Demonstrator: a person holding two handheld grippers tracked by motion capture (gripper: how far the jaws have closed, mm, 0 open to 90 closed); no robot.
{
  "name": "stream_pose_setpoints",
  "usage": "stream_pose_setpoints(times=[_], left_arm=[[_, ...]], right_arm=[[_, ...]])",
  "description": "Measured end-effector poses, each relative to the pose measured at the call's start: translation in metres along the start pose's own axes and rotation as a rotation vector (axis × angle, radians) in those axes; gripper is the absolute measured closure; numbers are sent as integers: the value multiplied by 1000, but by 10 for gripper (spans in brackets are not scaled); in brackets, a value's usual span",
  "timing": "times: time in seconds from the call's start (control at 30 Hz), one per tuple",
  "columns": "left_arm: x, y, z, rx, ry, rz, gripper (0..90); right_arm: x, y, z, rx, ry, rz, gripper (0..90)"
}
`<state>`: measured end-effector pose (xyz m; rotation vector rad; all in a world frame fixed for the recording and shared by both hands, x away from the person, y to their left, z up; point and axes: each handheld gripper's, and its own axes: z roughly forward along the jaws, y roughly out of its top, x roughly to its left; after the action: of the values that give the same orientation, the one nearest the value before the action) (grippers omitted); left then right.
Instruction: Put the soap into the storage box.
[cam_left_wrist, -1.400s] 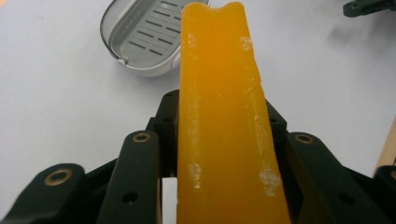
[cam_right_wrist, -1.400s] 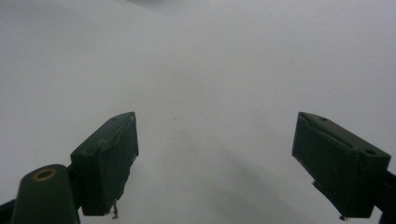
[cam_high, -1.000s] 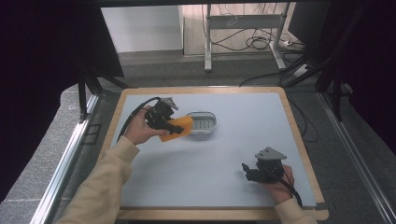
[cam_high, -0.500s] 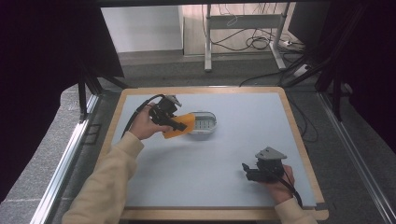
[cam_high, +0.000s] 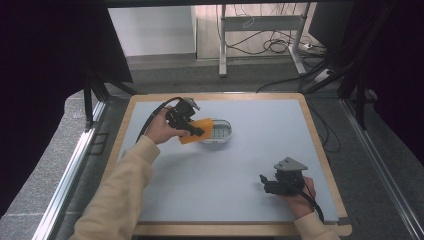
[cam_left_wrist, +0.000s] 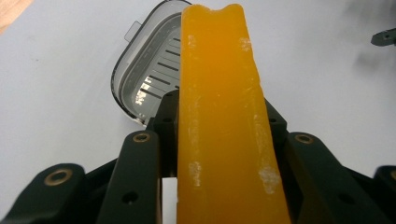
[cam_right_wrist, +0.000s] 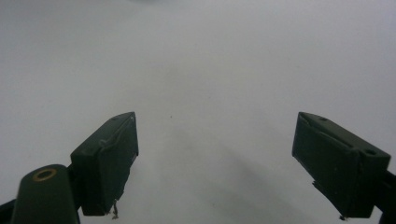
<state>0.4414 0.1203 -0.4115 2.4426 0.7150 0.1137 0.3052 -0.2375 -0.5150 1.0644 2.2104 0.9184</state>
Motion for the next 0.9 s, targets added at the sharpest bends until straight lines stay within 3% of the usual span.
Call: stream_pose_setpoints(times=[0.67,0.9], left_arm=[[7,27,21,-11,-38,52,620],[14,33,35,-12,-44,46,620]], right_arm=[[-1,-1,0,3,2,4,150],[-1,-1,1,4,5,4,150]])
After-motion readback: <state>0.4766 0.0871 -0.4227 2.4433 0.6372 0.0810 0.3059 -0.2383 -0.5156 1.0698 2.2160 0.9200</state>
